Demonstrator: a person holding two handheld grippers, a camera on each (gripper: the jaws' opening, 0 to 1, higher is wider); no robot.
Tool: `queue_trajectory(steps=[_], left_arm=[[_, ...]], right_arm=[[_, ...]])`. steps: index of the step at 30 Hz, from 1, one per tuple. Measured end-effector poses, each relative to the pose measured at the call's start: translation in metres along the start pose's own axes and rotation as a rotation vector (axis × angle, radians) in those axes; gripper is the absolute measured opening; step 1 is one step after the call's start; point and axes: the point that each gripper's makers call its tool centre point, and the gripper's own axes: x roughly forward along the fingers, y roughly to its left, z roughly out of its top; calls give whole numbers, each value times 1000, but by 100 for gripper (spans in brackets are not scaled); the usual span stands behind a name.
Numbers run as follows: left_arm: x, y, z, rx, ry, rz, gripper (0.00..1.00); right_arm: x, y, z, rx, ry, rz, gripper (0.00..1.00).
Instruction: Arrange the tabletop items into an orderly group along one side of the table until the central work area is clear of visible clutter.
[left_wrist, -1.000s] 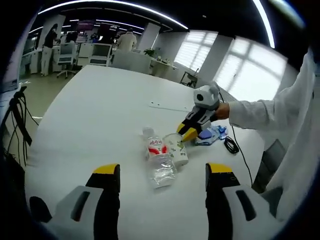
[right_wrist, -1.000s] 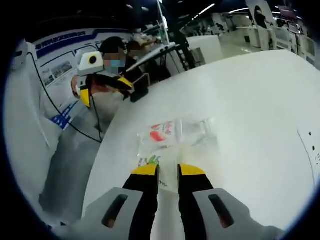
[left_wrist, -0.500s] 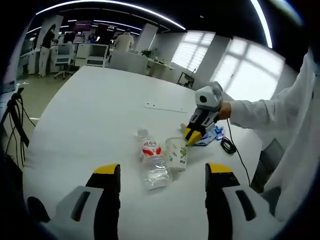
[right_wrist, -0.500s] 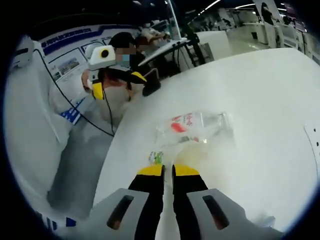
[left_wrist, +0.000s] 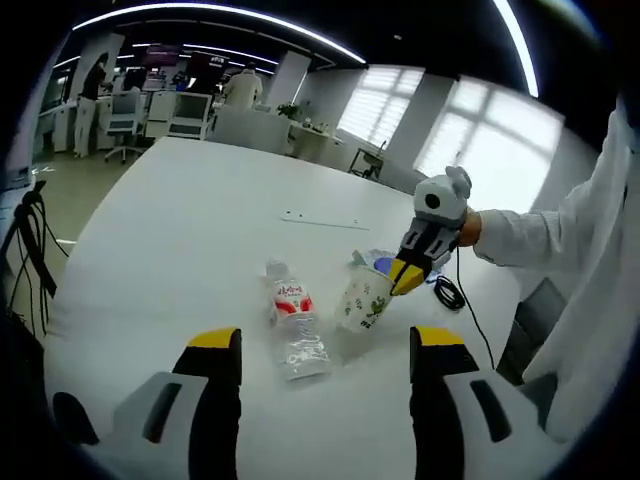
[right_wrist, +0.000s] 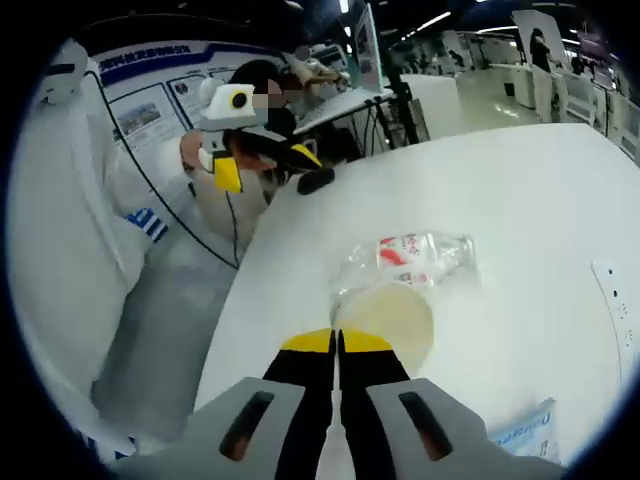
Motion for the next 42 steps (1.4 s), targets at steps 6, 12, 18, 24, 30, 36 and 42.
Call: queue_trajectory(steps=[6,12,18,24,30,36,42], left_arm=[[1,-6,2,5,-10,-16,69],[0,-11,5,8,-23,-25,69],[-2,-12,4,8,-27,-22,69],[-4,-13,3,7,-28,-18,69],[-6,-9,1,3,-28,-13,69],[-5,-8,0,2,-25,-13,69],[-4,-7,-1,7,-21,-15,69]], right_arm=[[-21,3,2,24,-7,-71,0],[-44,-14,-5,-53,104,-202,0],[-58,-28,-1,-130,179,-271,0],[-63,-48,-11,-258,325,-332,0],[-58,-59,-17,-348,408,-336,0],[-56,-69,-24,-447,502,-334,0],[-52,-76,-33,-494,560,-312,0]])
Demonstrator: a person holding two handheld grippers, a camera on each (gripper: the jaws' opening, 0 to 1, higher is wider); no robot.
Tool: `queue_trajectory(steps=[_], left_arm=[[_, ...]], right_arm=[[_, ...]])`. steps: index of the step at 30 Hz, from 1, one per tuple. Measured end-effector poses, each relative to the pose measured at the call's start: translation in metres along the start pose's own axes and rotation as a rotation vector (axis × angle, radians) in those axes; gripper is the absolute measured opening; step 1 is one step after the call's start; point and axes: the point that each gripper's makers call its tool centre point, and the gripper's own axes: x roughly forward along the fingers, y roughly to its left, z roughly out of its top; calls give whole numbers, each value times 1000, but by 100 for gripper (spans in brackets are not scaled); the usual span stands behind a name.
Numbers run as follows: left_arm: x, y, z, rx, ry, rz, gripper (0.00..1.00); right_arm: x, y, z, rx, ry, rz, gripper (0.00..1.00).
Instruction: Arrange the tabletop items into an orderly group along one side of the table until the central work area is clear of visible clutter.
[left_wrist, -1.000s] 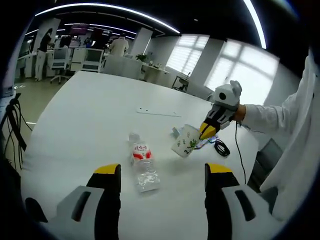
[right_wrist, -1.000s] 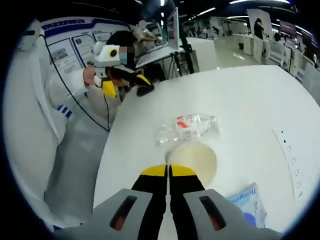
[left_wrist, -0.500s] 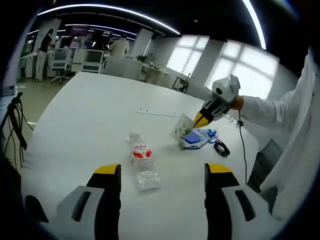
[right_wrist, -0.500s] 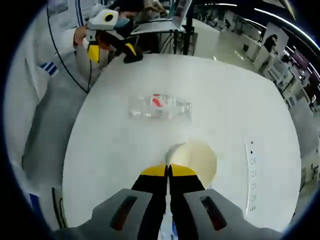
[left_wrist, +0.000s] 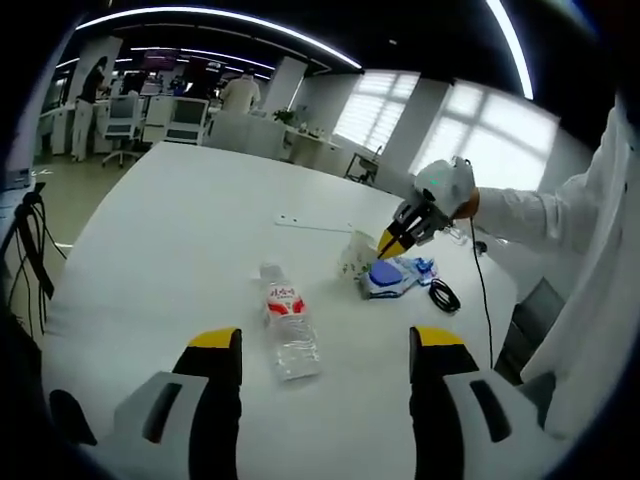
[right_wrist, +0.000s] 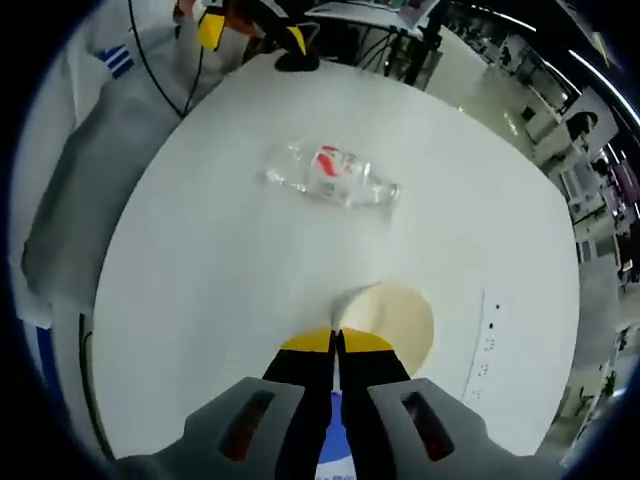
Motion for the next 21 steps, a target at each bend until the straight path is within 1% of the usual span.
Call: queue_trajectory(steps=[9,13,21], left_arm=[[1,2,-5,1,14,0,73],[0,4,-7,3,20,3,72],[0,3,-9,-7,17,1,72]], right_arm=[[10,2,-7,-48,39,19,0],[12,2,-10,-70,57,19,0],[18,5,-11,-80,63,36,0]])
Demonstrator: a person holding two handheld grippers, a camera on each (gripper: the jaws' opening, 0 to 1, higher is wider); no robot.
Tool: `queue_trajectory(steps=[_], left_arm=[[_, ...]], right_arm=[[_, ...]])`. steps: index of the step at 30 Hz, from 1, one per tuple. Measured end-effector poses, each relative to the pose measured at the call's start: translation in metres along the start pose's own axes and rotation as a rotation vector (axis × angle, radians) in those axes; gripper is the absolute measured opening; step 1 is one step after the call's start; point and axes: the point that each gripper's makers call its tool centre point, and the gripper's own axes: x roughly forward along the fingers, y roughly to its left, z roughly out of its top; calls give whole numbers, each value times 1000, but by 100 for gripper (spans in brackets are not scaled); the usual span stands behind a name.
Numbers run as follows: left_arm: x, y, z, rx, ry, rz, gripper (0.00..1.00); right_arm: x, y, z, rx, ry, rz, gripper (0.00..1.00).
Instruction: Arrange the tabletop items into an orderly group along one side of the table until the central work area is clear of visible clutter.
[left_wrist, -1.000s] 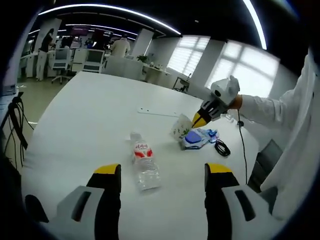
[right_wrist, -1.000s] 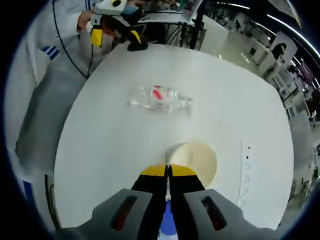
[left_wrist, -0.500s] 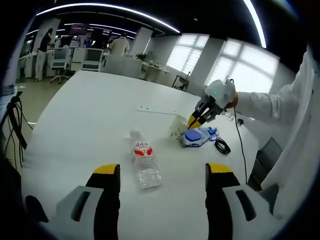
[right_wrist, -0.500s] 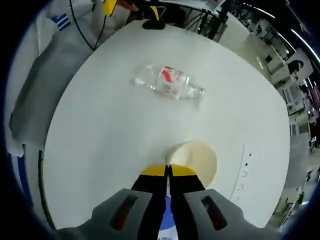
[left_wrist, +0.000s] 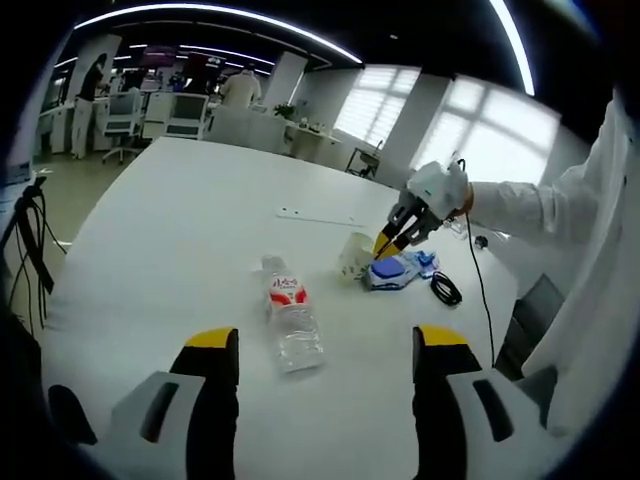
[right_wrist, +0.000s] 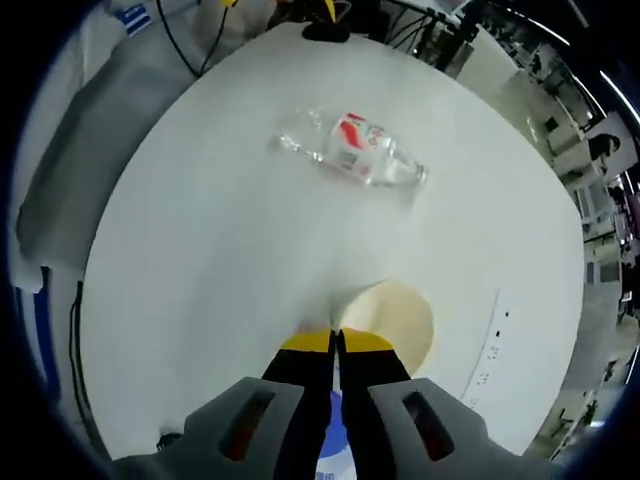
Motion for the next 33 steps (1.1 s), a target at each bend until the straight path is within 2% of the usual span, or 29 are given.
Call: queue_trajectory(steps=[9,33], left_arm=[[0,1,-1,-6,-1,4,71],[1,-5,0,1,-3,-3,71]], right_arm=[[2,1,0,3,-3,6,0],[-13,1,8,69,-71,-39,17]])
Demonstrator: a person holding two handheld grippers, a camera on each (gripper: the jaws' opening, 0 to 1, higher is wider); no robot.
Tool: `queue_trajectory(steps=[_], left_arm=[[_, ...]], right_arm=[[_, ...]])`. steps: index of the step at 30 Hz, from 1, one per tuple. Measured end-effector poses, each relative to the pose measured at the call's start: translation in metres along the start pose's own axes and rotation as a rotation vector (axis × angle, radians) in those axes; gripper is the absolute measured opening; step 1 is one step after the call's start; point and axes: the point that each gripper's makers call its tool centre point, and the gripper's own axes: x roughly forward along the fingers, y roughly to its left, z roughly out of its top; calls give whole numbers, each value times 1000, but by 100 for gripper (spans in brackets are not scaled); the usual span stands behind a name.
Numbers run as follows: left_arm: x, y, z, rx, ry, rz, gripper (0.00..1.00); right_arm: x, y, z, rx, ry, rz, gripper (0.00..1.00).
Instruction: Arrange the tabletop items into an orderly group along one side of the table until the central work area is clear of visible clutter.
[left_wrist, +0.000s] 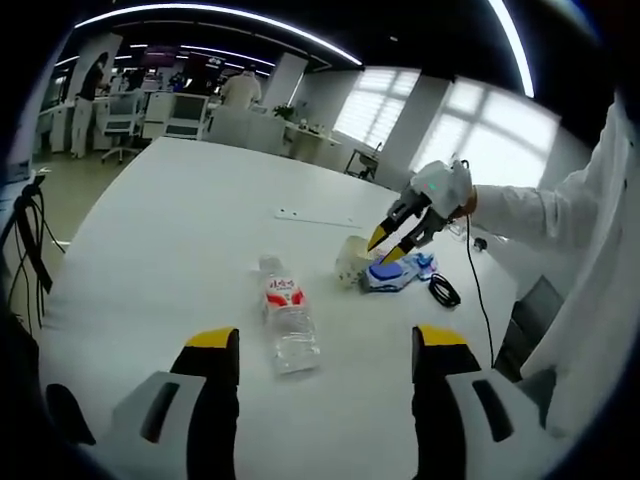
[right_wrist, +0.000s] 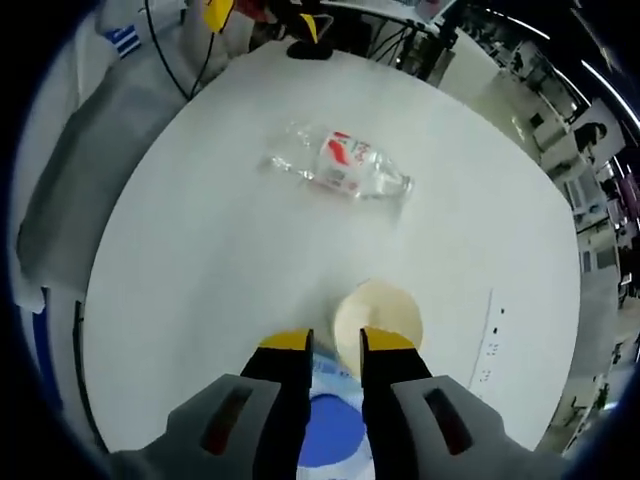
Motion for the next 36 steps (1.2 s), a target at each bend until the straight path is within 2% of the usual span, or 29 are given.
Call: queue_trajectory(steps=[5,16,24,26,31,35,36], left_arm=[[-1,-2,2,2,-5,-4,71],[-3,-7,5,13,-3,-8,71],[-4,-13,8,28,-1,-18,72],[-4,-15,10,32,0,-21,72],[-5,-18,13,45,3,-29,72],[-4,-22,15,56,7,-37,72],[-4,-23,16,57,5,-41,72]], right_arm=[[-4,1,2,15,-19,-13,24],[-16,1,7,97,-78,-63,29],[-27,0,15,185,-154,-107,33],[-30,-1,16,233,-178,-128,36],[-38,0,17,289,-212,-153,37],[-46,-2,22,393,-269,-192,37],[-48,-2,26,420,-300,-195,37]])
